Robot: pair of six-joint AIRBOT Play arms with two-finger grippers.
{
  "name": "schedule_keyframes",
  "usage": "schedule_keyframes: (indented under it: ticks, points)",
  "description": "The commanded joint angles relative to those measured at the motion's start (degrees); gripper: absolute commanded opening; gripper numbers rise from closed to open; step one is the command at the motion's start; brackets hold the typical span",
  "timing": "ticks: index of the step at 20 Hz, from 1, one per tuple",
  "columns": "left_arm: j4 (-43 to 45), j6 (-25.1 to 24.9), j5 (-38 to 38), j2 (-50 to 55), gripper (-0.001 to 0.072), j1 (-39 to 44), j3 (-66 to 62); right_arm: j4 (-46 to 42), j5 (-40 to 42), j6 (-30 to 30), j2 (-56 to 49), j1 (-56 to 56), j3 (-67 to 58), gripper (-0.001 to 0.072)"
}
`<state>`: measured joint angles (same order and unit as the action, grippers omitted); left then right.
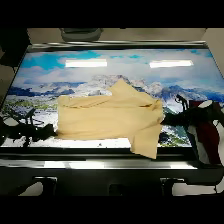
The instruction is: Fold the shirts.
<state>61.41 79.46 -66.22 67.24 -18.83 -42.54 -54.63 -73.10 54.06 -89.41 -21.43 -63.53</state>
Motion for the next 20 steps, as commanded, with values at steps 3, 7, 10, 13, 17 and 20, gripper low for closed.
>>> schedule_keyframes:
  ticks: [3,7,10,13,17,20]
  points:
    - [-0.3,1.5,-1.6,-10.5,0.0022,-0.3,-28.9,1.4,-0.3,-7.0,14.3,-0.2,-23.3,0.0042]
    - [2.3,6.3,7.5,-18.7,0.0023,-1.9,-60.6,-7.8,17.5,-8.4,34.3,-0.2,-41.4,0.0043]
    - [1.4,11.2,10.5,-22.8,0.0024,-1.9,-70.6,-16.3,17.2,-3.2,46.8,-0.2,-42.6,0.0043]
    - [3.3,11.2,7.0,-26.1,0.0024,-1.9,-70.5,-23.0,14.5,-0.7,52.5,-0.2,-42.6,0.0043]
    - [5.3,11.2,3.5,-25.5,0.0023,-1.9,-70.4,-23.8,12.4,-0.6,54.1,-0.2,-42.7,0.0043]
    - [5.2,10.7,-3.7,-21.4,0.0024,-1.9,-70.4,-23.0,2.0,0.9,50.8,-0.2,-42.7,0.0043]
